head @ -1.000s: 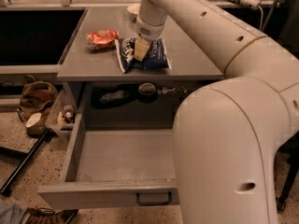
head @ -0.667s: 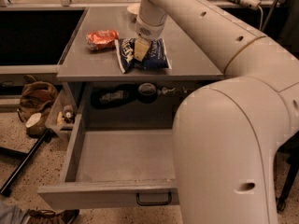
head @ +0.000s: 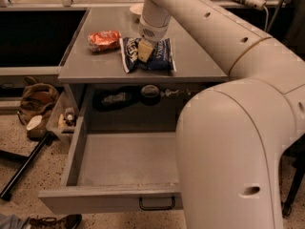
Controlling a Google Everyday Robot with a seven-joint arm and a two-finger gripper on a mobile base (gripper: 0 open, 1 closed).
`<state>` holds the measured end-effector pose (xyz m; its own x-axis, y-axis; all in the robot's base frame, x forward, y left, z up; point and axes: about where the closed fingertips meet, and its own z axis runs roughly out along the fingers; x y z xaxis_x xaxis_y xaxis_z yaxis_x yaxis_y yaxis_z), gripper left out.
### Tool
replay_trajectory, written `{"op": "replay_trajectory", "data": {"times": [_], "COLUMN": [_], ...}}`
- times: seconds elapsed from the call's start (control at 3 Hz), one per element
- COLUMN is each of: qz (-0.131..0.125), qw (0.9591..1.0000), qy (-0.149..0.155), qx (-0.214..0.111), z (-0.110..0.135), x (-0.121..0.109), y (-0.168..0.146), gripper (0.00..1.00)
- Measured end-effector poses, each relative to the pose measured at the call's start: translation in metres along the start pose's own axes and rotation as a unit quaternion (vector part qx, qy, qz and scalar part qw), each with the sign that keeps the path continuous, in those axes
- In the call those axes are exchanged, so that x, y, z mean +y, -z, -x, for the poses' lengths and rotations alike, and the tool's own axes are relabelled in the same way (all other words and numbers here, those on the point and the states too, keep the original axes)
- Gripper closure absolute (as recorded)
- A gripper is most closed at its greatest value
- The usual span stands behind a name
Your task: Pick blue chip bag from top drawer and place on counter
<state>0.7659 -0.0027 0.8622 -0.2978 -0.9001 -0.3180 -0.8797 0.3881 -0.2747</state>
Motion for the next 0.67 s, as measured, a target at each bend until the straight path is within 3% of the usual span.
{"op": "replay_trajectory", "data": {"times": [0.33,0.67], "qz": [0.000,0.000], "qw": [1.0000,1.0000], "qy": [0.000,0.000], "qx": [0.000,0.000], "z": [0.0000,0.0000], "x": [0.0000,0.0000], "y": [-0.0001,-0.0001], "gripper": [0.00,0.00]}}
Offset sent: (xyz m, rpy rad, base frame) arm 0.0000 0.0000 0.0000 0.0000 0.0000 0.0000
